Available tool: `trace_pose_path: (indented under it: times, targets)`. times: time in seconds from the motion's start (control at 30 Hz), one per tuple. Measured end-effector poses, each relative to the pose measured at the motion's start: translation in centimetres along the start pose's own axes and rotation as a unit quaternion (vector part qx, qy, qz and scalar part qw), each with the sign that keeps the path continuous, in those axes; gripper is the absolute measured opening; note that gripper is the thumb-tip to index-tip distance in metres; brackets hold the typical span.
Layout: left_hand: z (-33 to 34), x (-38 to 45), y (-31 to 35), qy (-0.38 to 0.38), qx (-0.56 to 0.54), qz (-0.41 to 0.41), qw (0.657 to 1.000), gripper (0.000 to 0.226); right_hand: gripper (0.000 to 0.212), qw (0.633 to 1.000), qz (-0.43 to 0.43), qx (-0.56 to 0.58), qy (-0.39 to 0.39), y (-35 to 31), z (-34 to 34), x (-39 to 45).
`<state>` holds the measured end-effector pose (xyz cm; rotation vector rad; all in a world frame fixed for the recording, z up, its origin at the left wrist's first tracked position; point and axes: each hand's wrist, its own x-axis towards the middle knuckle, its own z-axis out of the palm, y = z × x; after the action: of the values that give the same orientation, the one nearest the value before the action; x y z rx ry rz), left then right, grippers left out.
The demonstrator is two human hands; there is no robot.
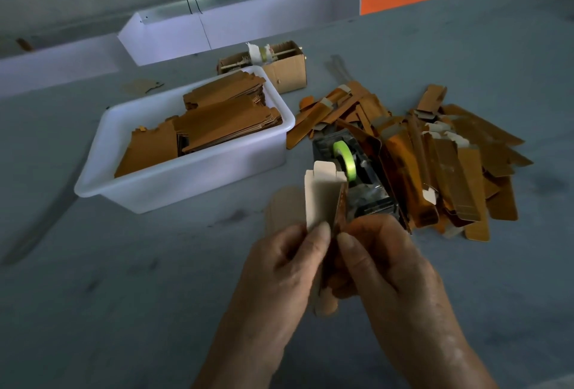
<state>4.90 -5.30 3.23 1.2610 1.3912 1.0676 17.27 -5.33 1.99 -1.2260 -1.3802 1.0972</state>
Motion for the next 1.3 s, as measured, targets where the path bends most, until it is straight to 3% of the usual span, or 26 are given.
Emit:
trace_pose_path:
  times: [0.07,0.17,0.3,0.37,0.43,0.53,0.73,0.9,1.0,1.1,1.17,1.3]
  targets:
    - [-0.5,-0.2,0.4,-0.041,0.043,0.027,0.998,0.034,0.022,1.000,0.011,-0.018,-0.002,0.2,-0.2,0.2]
    - [-0.8,-0.2,0.2,-0.017,0.105,0.048,0.993,0.028,0.008,0.999,0.020,-0.045,-0.009,-0.1,-0.5,0.4]
    - [-1.5,-0.2,0.3,-0.076,0.048,-0.022,0.996,0.028,0.041,0.995,0.038,-0.091,0.034,-0.1,-1.3,0.6]
    - [-1.8,-0.3,0.3,-0.117,0.022,-0.046,0.992,0.020,0.047,0.996,0.085,-0.008,-0.010,-0.1,-1.4,0.7]
    - [-1.7,-0.4,0.1,-0.124,-0.003,-0.067,0.990,0.014,0.036,0.983,0.129,0.113,-0.065,-0.2,-1.3,0.7]
    - [-1.3,-0.3,-0.3,-0.069,-0.013,-0.069,0.995,0.010,0.028,0.974,0.149,0.163,-0.049,0.3,-1.3,0.8]
    - [0.0,-0.4,-0.7,0.071,0.029,0.002,0.997,0.003,0.029,0.982,0.122,0.144,0.003,0.2,-0.9,1.2]
    - [1.3,-0.7,-0.7,0.172,0.082,0.063,0.980,0.017,0.028,0.983,0.115,0.138,0.029,0.6,-0.8,1.4]
    - [1.8,-0.8,-0.7,0.207,0.217,0.159,0.940,0.019,0.027,0.978,0.121,0.166,0.031,0.5,-0.7,1.4]
    - [2.8,-1.0,-0.9,0.217,0.435,0.237,0.841,0.025,0.026,0.973,0.121,0.192,0.030,0.1,-0.7,1.4]
    - [3.7,-1.4,-0.8,0.221,0.519,0.238,0.791,0.034,0.022,0.971,0.119,0.203,0.033,-0.3,-0.7,1.3]
    - [5.0,-2.0,-0.7,0.154,0.594,0.180,0.769,0.047,0.022,0.970,0.132,0.199,0.037,-0.3,-0.5,0.9]
